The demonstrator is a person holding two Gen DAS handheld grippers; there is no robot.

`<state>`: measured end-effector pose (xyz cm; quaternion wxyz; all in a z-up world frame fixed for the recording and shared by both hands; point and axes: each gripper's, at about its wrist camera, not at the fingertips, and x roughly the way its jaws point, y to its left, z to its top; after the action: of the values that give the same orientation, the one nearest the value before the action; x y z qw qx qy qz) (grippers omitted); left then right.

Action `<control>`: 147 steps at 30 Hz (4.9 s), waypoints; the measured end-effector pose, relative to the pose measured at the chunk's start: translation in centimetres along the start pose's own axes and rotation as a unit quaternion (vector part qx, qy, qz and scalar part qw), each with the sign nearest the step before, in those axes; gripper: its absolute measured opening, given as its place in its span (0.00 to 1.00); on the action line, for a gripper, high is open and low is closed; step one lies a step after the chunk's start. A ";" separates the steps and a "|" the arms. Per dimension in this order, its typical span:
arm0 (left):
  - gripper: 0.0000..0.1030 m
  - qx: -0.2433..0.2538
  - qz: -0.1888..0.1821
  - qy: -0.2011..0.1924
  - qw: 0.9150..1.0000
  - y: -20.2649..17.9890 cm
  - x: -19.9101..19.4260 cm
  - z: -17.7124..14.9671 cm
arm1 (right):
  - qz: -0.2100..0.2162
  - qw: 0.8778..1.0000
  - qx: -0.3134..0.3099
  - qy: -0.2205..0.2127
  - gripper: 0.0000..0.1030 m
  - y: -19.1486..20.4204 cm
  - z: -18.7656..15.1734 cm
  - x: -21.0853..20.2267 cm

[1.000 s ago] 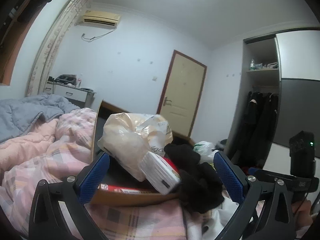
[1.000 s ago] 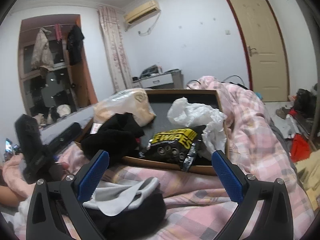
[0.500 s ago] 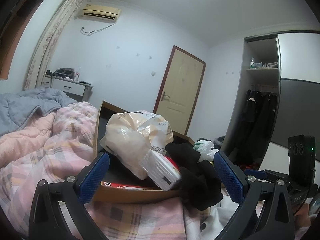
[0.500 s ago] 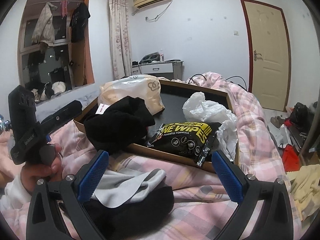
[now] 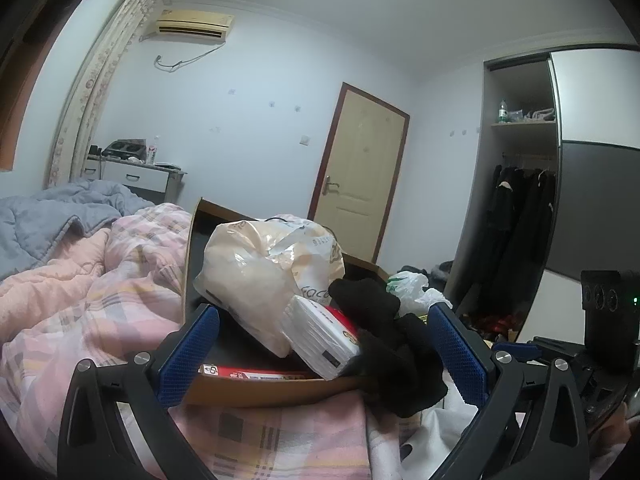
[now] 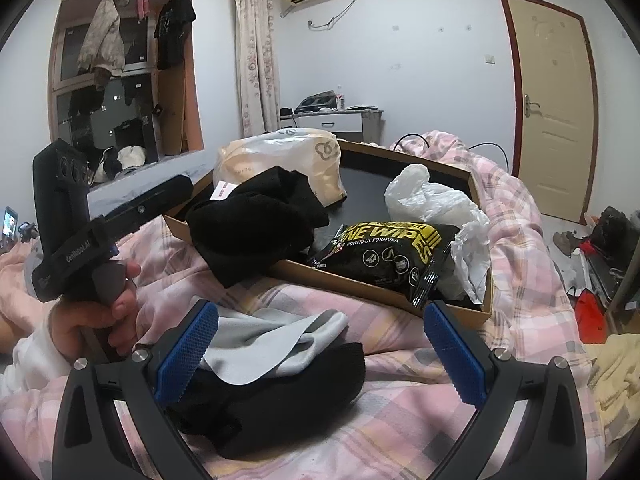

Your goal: Organize soft objects

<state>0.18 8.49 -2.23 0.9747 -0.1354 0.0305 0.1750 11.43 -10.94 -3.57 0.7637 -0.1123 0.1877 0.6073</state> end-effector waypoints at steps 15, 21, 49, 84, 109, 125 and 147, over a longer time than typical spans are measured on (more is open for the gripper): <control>1.00 0.004 0.005 0.002 1.000 0.0 0.1 -0.1 | 0.003 1.000 0.015 0.012 0.99 -0.5 -0.1 0.3; 1.00 0.002 0.001 0.000 1.000 0.3 0.1 -0.2 | 0.006 1.000 0.017 0.011 0.99 -0.6 -0.1 0.3; 1.00 -0.008 -0.028 -0.014 0.999 0.8 -0.6 -0.4 | 0.017 1.000 0.011 0.006 0.99 -0.2 0.4 0.3; 1.00 -0.001 -0.126 -0.121 0.985 -12.0 0.6 16.1 | 0.056 0.997 0.049 -0.014 0.99 -2.1 -0.2 -0.1; 1.00 0.058 -0.123 -0.052 0.989 -15.5 3.2 14.0 | 0.045 0.999 0.021 0.010 0.99 -1.2 -1.3 0.4; 1.00 -0.052 -0.012 0.017 0.998 0.8 -3.2 3.1 | 0.062 0.996 0.063 -0.012 0.99 -2.0 -0.7 -0.1; 1.00 -0.056 -0.019 -0.019 0.998 -0.2 -3.4 -1.3 | 0.017 0.997 0.077 -0.018 0.99 -2.4 -0.1 -0.2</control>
<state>-2.95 6.87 -3.08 0.9692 -0.1866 0.0001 0.1606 13.73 -11.78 -3.70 0.7628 -0.0392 0.2220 0.6060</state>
